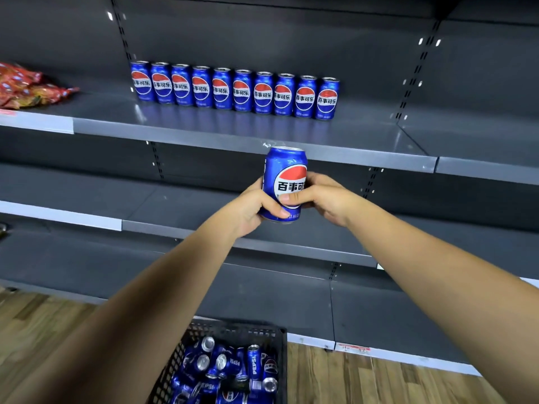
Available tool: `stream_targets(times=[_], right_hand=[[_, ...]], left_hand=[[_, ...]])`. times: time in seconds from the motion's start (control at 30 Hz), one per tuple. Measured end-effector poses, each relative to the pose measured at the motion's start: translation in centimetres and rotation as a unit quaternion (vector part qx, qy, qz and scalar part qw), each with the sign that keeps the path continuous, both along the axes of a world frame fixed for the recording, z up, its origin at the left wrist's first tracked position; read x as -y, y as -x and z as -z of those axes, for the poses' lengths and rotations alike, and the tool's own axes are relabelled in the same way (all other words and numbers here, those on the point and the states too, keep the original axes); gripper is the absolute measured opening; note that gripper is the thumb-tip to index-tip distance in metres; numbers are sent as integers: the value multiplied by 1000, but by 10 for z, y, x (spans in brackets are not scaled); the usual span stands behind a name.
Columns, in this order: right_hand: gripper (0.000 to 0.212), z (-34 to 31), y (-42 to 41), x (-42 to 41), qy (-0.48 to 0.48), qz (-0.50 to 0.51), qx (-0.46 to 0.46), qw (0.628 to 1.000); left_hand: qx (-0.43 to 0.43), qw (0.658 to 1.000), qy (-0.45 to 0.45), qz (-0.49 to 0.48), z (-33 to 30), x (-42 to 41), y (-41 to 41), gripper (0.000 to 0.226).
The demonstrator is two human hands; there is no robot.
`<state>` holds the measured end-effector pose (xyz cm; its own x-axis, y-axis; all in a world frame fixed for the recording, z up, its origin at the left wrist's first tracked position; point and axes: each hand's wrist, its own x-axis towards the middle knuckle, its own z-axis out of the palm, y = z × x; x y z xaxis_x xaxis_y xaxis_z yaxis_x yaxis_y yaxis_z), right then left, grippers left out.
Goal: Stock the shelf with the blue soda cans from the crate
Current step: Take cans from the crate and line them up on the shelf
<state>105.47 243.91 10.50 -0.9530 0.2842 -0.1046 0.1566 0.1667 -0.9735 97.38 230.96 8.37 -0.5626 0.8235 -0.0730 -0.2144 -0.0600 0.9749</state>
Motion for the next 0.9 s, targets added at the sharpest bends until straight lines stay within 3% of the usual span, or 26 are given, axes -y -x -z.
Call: stream_targets(times=[0.23,0.4,0.67,0.9], right_hand=[[43,-14,39,-15,11,55,-29,998],[45,-20,60,-32,-71,155,-69,983],[54,-39,81,-89,-68,336,-142,929],[57,-41,82,-158,-146,333,-113,925]], left_hand=[[-8,999,24,39,-17,-28,51,90],[-58,995,65,55,-25,-53,82,71],[-138,985,46,-88,-39,-105,118,18],[-217,966,55,-134,-42,-182,120,29]])
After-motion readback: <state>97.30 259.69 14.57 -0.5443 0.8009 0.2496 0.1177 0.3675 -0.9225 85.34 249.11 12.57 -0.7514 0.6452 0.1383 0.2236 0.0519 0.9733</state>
